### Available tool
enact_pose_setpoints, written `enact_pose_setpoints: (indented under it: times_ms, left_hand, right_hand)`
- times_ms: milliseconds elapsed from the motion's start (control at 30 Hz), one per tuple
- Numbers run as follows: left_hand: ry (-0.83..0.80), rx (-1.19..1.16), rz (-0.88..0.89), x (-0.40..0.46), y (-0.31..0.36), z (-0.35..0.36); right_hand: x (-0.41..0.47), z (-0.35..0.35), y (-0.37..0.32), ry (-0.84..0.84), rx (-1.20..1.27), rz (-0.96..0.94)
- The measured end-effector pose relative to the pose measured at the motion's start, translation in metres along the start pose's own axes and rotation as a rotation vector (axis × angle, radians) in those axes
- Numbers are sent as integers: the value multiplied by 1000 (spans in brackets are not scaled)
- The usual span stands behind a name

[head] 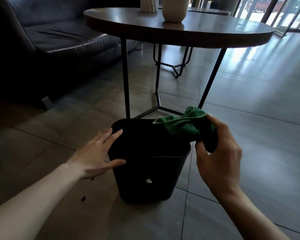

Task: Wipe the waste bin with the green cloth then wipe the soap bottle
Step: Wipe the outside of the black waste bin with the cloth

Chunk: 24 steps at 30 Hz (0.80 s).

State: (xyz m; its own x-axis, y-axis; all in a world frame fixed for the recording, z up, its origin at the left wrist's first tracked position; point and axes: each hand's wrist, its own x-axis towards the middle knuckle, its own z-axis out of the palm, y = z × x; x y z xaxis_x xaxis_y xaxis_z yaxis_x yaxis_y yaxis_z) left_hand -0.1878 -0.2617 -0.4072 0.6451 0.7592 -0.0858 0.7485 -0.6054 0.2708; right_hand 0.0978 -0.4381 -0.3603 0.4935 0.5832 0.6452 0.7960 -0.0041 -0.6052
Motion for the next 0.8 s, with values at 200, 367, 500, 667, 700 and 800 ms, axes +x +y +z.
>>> enact_pose_setpoints:
  times_ms: [200,367,500,667,700,800]
  left_hand:
    - [-26,-94,-32,30,-7,-6]
    - [-53,-133,-109,51,-9,-11]
    - [-37,-167,-135,57,-9,-10]
    - [4,-186,-108,54,-13,-7]
    - [15,-196,-93,52,-14,-7]
    - [17,-215,-38,50,-13,-5]
  right_hand:
    - [-31,11,-3,-34,-7,-94]
    - [-74,44,10,-140,-44,-85]
    - [-87,77,8,-217,-221,-154]
    - [-94,115,6,-312,-399,-230]
    - [-100,120,10,-339,-421,-223]
    - [-125,127,24,-469,-465,-174]
